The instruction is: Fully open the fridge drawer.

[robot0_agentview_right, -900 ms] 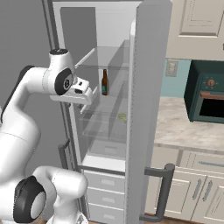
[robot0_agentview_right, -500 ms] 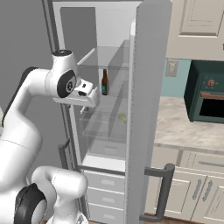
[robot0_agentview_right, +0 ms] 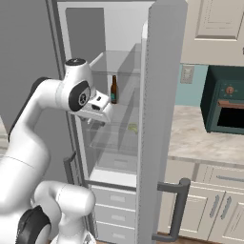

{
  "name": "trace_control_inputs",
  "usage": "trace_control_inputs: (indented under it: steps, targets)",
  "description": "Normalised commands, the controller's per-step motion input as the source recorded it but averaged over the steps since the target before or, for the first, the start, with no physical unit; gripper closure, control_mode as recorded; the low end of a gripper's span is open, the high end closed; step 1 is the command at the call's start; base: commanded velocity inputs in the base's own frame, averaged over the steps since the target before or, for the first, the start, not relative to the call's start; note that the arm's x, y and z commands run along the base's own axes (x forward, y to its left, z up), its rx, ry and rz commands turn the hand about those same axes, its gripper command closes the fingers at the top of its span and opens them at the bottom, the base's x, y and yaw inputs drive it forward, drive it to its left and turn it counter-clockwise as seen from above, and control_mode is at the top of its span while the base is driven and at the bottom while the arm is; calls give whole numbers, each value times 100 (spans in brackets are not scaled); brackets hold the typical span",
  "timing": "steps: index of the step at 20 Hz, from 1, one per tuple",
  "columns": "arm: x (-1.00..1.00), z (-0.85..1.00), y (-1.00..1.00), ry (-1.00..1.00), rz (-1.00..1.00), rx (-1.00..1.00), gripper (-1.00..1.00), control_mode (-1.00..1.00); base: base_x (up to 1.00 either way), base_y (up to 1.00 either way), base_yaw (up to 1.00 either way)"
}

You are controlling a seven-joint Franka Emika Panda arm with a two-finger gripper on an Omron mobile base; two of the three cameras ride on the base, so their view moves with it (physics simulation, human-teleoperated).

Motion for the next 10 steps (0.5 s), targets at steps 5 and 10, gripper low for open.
trace_control_inputs:
  steps: [5, 10]
  targets:
    - [1, -24, -15, 0, -29, 0, -100, -100, 0, 0, 0]
    - [13, -27, -17, 0, -33, 0, -100, -100, 0, 0, 0]
